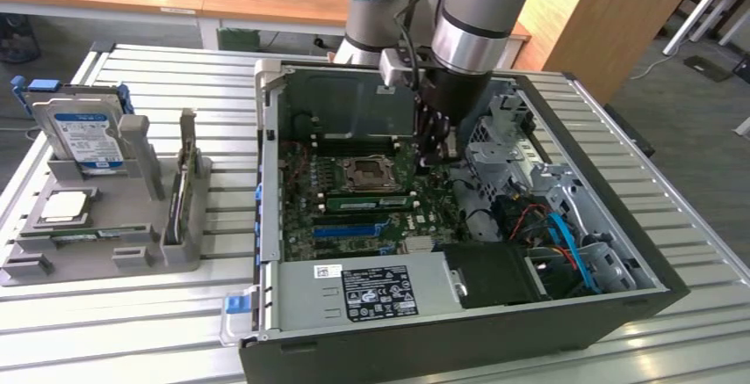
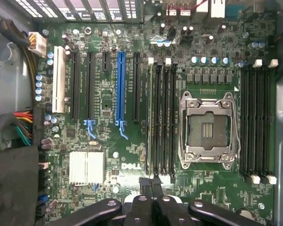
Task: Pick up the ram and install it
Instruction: 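Press down the ram until it locks into place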
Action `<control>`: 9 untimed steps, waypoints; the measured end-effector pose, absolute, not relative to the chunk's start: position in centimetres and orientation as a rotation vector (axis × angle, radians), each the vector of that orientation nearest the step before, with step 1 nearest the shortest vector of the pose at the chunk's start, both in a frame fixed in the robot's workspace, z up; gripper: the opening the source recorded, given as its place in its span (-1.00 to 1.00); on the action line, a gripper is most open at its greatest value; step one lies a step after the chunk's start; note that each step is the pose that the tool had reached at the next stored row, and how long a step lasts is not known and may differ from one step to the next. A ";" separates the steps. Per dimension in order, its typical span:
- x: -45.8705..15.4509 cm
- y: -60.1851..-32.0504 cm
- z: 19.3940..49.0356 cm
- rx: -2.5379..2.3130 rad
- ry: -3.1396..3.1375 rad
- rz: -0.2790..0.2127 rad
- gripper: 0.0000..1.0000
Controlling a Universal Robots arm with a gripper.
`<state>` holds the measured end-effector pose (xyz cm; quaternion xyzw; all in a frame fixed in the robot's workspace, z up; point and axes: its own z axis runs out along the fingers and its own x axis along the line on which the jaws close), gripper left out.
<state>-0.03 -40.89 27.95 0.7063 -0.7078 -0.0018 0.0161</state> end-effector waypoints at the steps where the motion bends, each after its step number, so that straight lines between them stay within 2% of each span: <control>1: 0.0 -40.9 27.8 2.197 -2.201 -0.005 -0.80; 9: 0.0 -40.9 26.4 2.199 -2.204 0.002 -0.80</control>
